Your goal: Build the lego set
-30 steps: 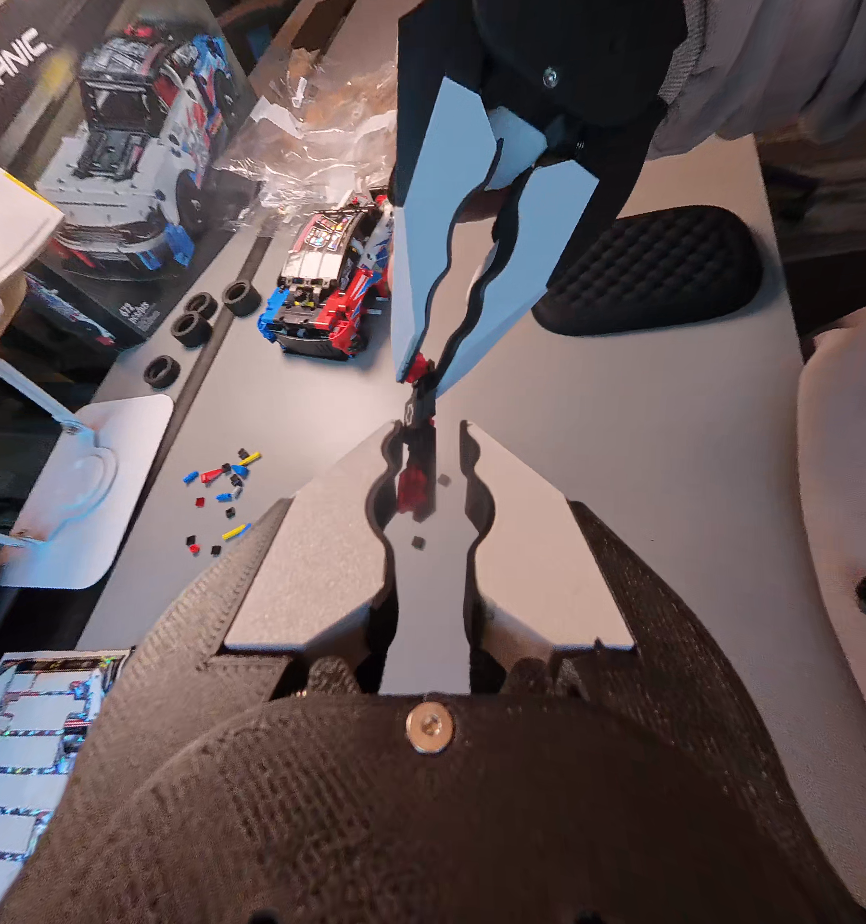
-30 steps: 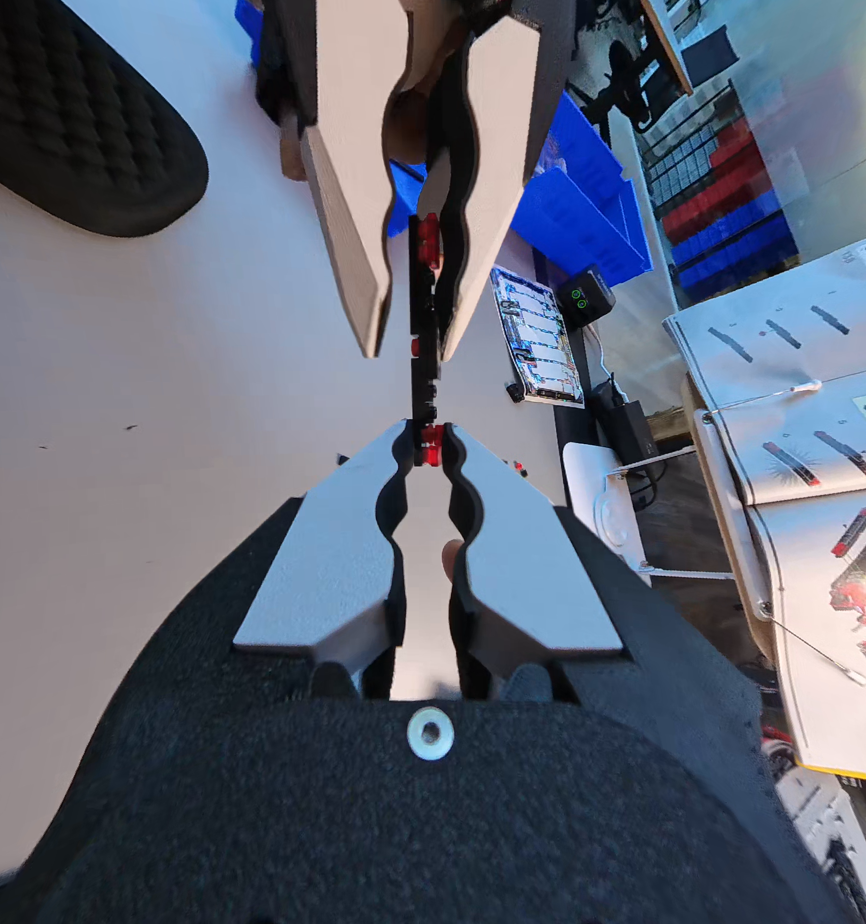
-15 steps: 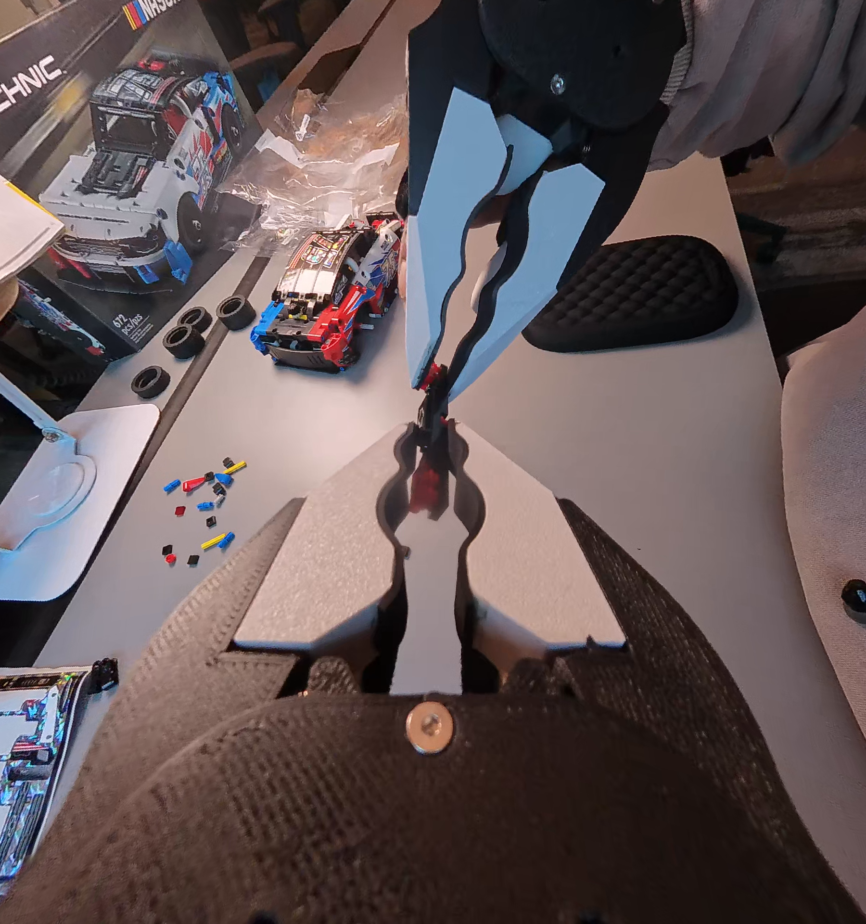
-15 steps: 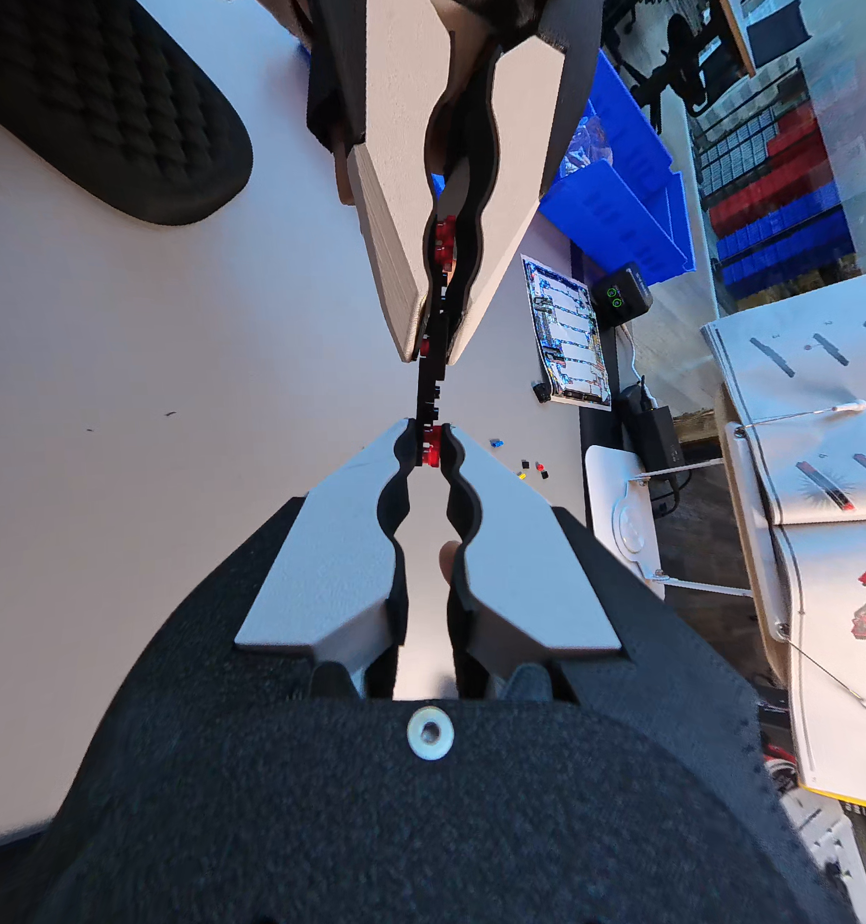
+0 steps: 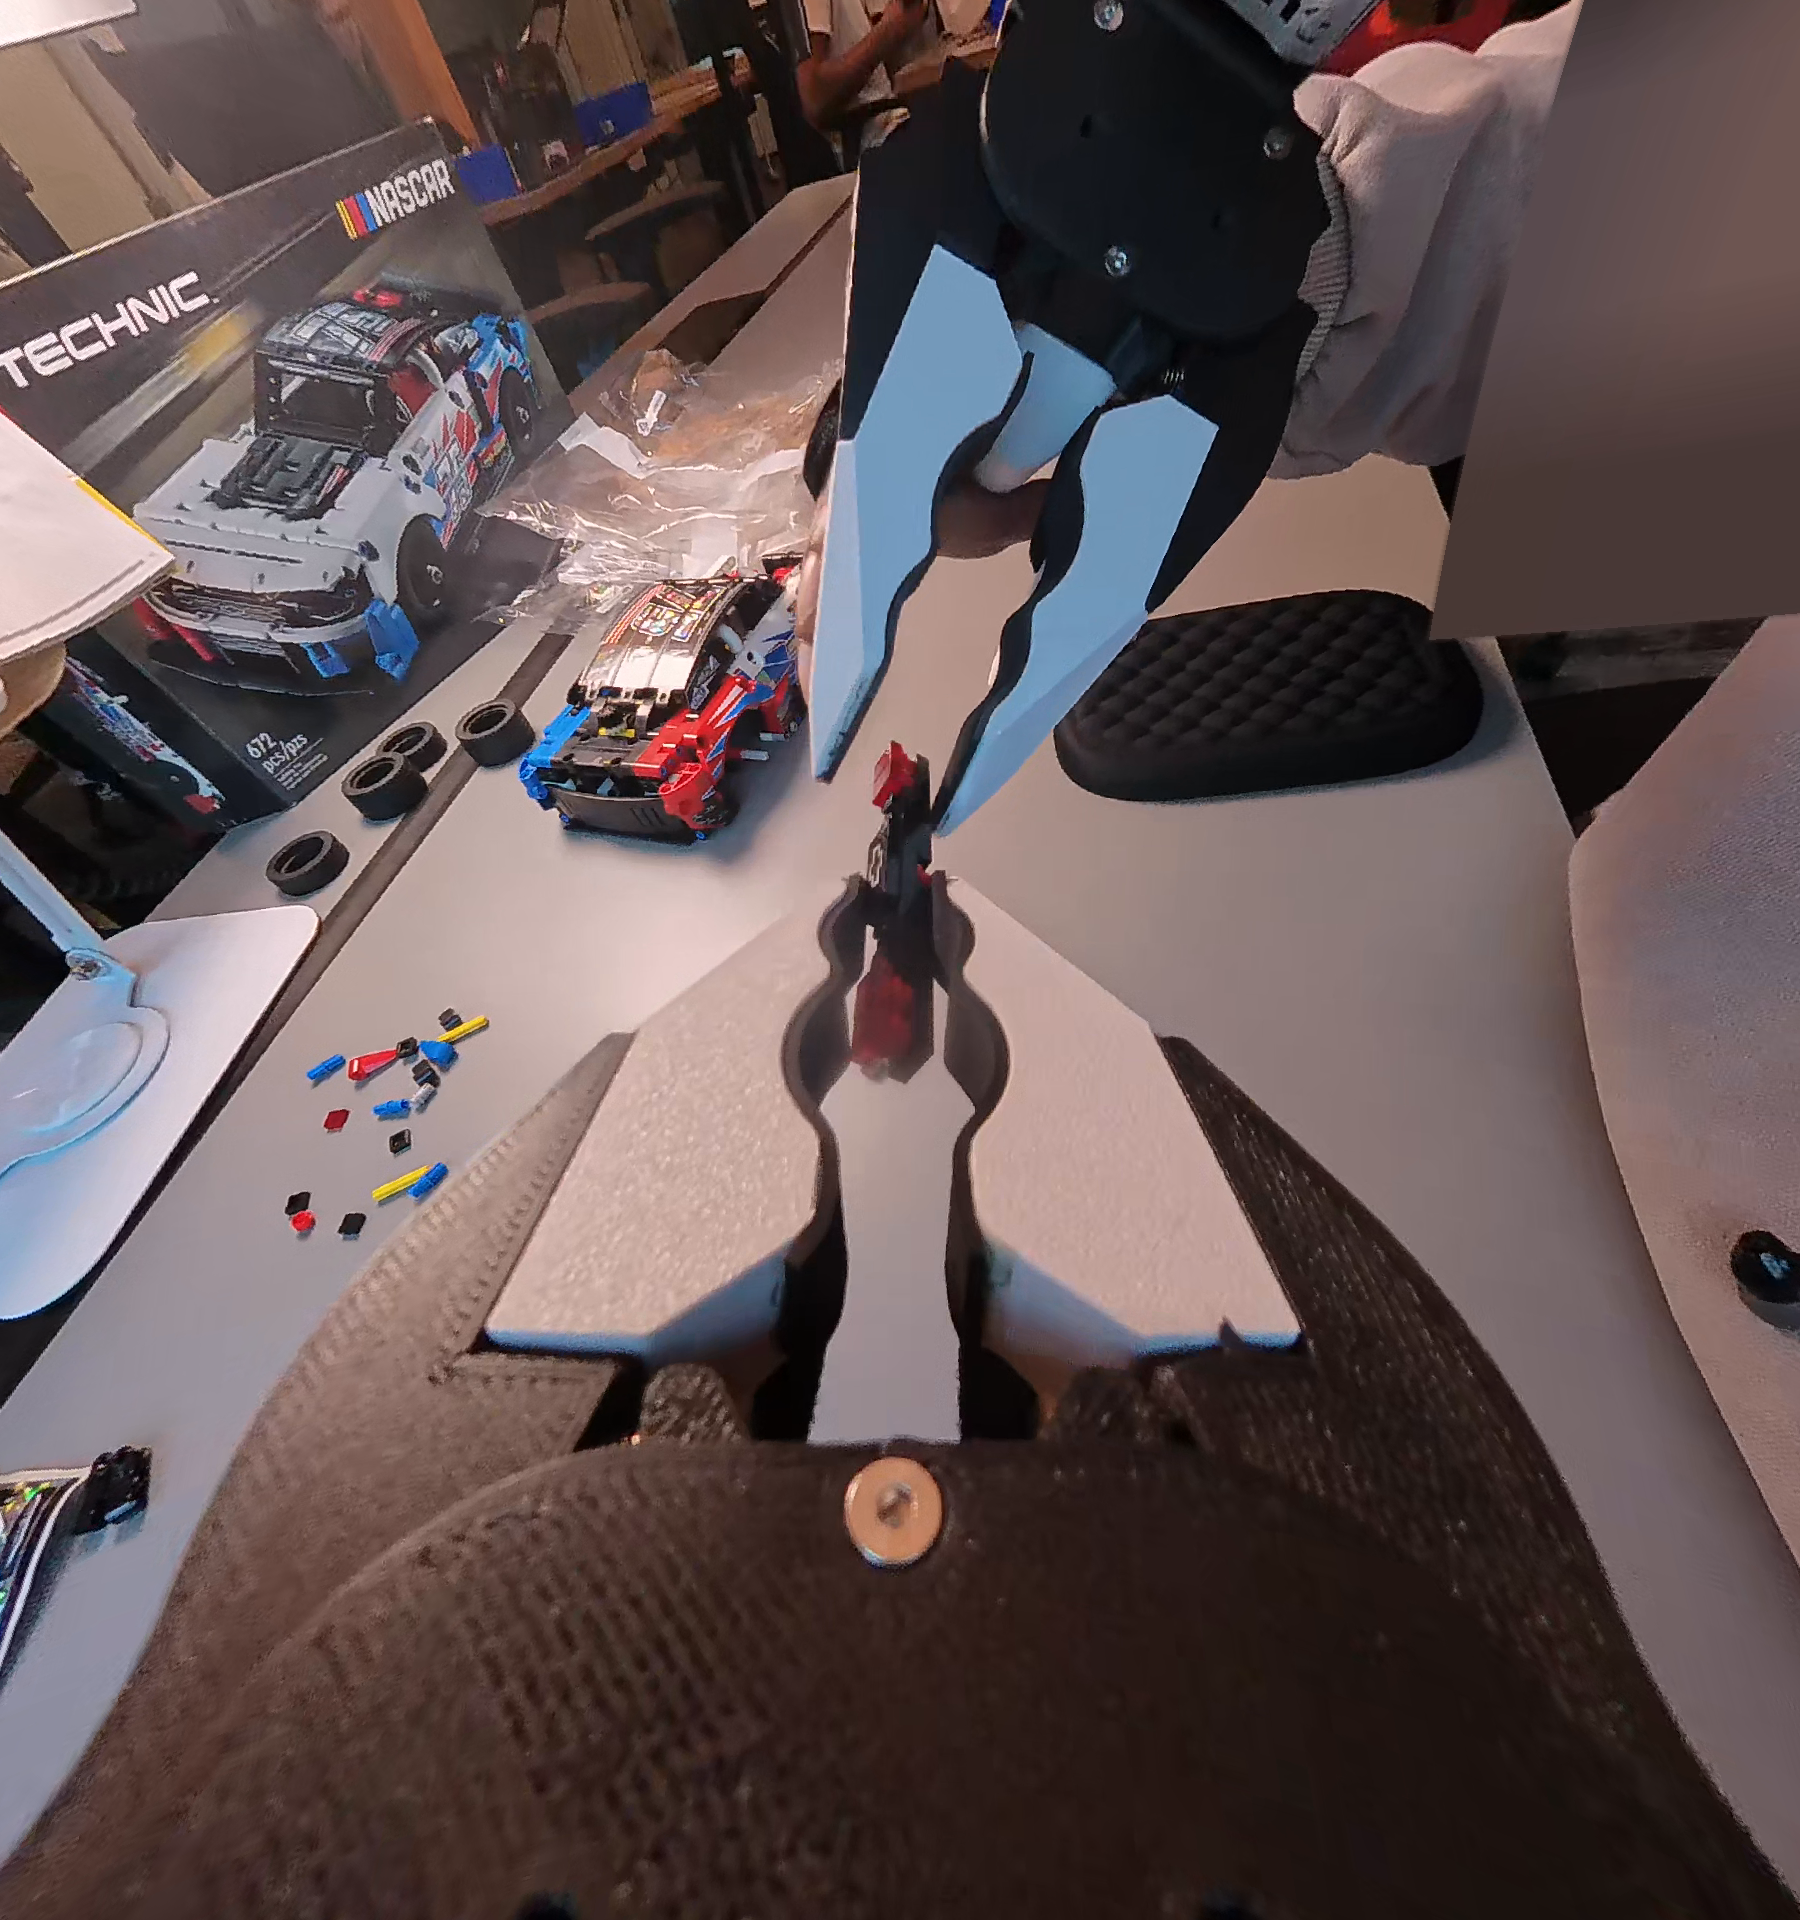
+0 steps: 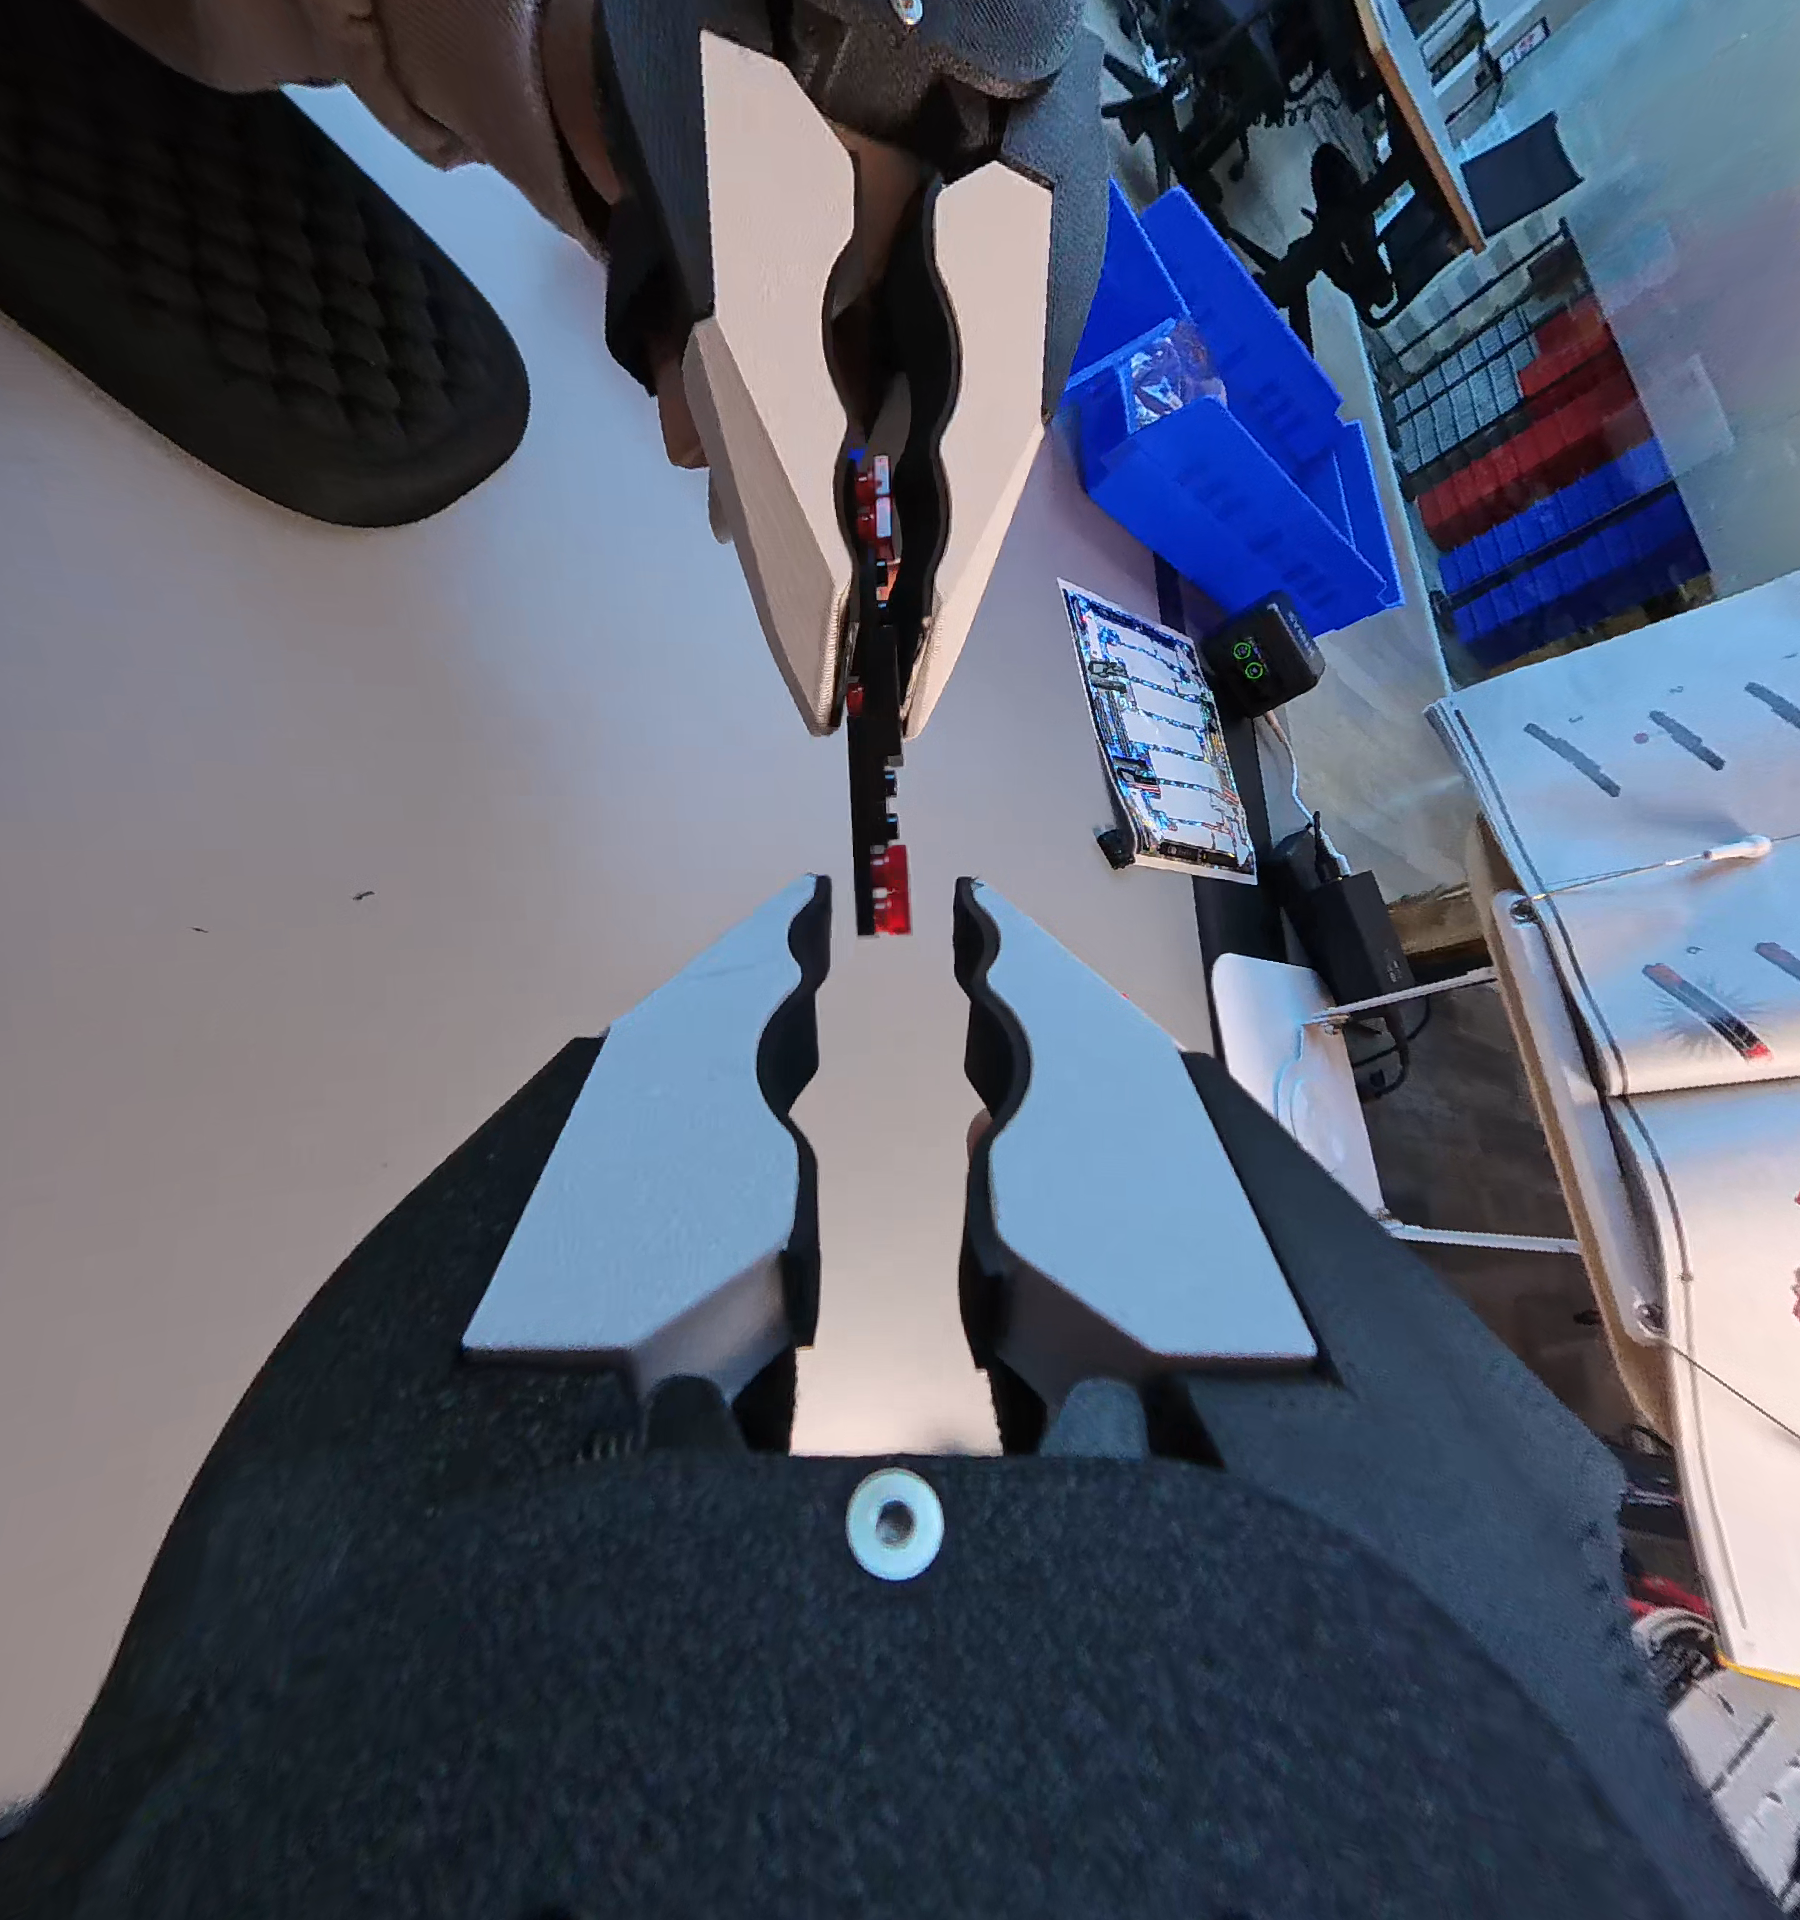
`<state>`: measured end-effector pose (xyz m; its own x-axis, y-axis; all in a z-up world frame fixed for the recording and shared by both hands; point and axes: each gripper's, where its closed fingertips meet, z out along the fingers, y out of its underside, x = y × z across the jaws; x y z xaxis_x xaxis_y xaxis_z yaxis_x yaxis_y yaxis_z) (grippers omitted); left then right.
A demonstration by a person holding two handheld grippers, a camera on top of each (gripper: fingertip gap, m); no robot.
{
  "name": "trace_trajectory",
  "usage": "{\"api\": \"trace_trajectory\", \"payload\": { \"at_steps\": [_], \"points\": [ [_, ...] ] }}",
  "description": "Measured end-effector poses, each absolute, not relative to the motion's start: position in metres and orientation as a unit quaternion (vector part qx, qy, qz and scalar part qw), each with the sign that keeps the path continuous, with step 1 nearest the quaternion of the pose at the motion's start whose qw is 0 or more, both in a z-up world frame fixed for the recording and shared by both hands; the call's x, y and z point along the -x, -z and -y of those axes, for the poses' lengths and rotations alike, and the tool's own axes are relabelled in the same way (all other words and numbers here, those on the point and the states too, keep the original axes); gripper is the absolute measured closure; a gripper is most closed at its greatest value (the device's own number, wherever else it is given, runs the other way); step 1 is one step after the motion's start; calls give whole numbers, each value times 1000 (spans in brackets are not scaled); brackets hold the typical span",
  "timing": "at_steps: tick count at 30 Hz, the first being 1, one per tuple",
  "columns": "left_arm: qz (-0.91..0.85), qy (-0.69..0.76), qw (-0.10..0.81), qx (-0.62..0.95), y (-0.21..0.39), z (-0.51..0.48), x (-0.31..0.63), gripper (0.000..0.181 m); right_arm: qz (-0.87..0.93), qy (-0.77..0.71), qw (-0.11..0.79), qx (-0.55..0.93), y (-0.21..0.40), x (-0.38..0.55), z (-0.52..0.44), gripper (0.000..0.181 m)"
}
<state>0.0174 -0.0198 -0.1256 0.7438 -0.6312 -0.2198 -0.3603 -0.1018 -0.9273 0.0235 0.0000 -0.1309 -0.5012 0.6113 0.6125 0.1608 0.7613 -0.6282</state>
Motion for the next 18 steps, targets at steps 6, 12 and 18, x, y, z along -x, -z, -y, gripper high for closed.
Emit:
{"api": "trace_trajectory", "payload": {
  "at_steps": [6,12,18],
  "points": [
    [-319,156,588,727,128,22,-19,172,828,-263,443,223,134,-24,5,174],
    [-273,234,579,732,132,23,-20,170,839,-255,424,225,138,-26,6,174],
    [-166,349,558,734,132,19,-14,153,835,-205,474,191,137,-23,0,174]
  ]
}}
